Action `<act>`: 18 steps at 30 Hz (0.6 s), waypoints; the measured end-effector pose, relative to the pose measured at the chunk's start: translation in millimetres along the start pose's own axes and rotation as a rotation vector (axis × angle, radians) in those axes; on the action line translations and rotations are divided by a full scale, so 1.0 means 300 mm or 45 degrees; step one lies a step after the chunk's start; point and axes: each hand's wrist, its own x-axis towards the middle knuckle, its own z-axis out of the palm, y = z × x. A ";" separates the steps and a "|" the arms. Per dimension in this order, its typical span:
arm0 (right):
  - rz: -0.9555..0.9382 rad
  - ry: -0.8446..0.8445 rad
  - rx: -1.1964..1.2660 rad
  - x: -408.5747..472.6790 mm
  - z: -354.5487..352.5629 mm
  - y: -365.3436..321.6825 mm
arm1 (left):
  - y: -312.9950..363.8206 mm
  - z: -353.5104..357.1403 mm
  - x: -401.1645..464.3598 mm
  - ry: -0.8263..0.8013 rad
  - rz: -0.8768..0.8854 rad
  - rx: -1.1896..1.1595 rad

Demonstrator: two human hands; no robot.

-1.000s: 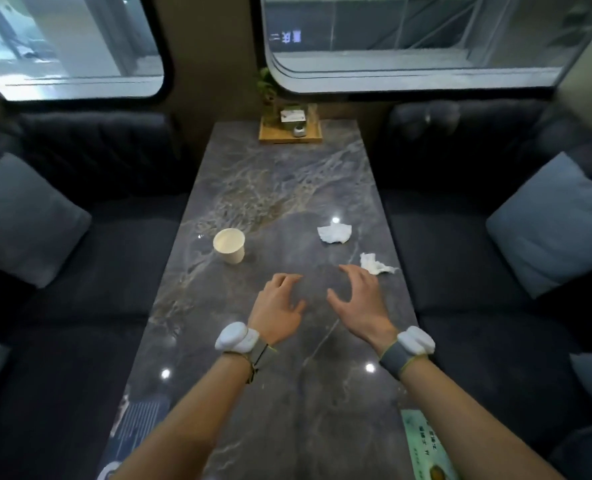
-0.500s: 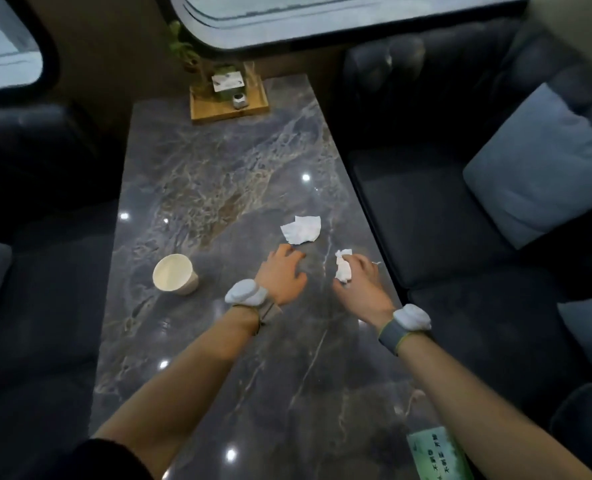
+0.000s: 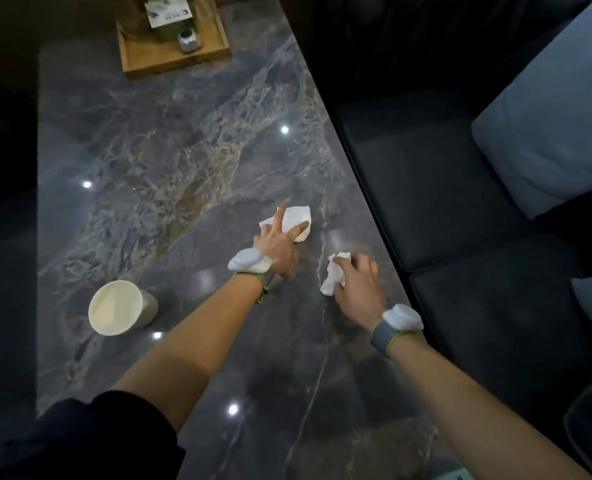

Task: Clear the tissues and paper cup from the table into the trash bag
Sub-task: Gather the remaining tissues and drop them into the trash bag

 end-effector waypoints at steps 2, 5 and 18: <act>-0.008 0.012 -0.010 -0.012 0.016 0.007 | -0.015 0.017 0.025 0.010 0.000 0.041; -0.017 0.000 0.023 -0.031 0.030 0.015 | -0.012 0.034 0.008 0.094 0.011 -0.081; -0.302 -0.211 0.256 -0.358 0.054 -0.197 | -0.089 0.181 -0.709 0.439 -0.303 -0.370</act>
